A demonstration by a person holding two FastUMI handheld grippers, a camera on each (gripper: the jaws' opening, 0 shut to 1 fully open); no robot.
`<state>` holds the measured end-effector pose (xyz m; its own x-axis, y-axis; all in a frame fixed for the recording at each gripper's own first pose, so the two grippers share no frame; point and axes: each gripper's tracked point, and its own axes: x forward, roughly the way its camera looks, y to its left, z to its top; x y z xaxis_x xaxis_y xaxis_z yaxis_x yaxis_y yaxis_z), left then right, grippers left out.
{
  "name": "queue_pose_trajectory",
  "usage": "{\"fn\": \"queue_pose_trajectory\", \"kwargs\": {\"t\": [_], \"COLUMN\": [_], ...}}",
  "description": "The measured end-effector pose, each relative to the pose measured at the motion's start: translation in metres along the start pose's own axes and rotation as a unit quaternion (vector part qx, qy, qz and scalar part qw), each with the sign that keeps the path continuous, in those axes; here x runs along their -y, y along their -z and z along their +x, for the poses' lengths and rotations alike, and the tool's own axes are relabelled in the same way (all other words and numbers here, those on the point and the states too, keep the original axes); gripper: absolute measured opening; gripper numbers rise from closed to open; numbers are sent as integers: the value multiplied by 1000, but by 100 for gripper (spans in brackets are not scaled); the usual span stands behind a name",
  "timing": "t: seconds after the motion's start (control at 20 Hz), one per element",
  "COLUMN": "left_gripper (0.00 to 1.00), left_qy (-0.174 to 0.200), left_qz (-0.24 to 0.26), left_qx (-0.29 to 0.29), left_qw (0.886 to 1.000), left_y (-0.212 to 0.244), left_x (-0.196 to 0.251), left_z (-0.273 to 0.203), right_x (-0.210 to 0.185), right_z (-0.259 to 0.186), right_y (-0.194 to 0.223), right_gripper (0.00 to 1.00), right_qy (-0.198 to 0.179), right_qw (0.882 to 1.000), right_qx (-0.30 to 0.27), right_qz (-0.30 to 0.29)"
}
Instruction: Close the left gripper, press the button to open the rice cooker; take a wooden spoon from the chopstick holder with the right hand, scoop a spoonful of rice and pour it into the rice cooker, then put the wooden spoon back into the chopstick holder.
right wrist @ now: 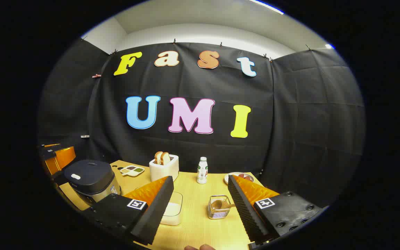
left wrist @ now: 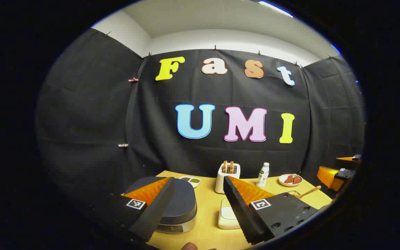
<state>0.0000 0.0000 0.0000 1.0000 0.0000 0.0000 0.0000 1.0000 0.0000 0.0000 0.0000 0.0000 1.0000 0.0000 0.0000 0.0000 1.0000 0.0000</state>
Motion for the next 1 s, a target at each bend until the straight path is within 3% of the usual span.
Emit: {"fn": "queue_pose_trajectory", "kwargs": {"t": [0.15, 0.45, 1.0], "left_gripper": [94, 94, 94], "left_qy": [11, 13, 8], "left_qz": [-18, -5, 11], "left_qx": [0, -16, -10], "left_qw": [1000, 1000, 1000], "left_y": [0, 4, -1], "left_x": [9, 9, 5], "left_z": [-2, -7, -9], "right_x": [-6, -13, -10], "right_z": [4, 2, 0], "right_y": [2, -2, -7], "right_gripper": [98, 98, 97], "right_qy": [-11, -25, -22], "right_qw": [1000, 1000, 1000], "right_qx": [2, 13, 20], "right_qz": [2, 0, 4]}}
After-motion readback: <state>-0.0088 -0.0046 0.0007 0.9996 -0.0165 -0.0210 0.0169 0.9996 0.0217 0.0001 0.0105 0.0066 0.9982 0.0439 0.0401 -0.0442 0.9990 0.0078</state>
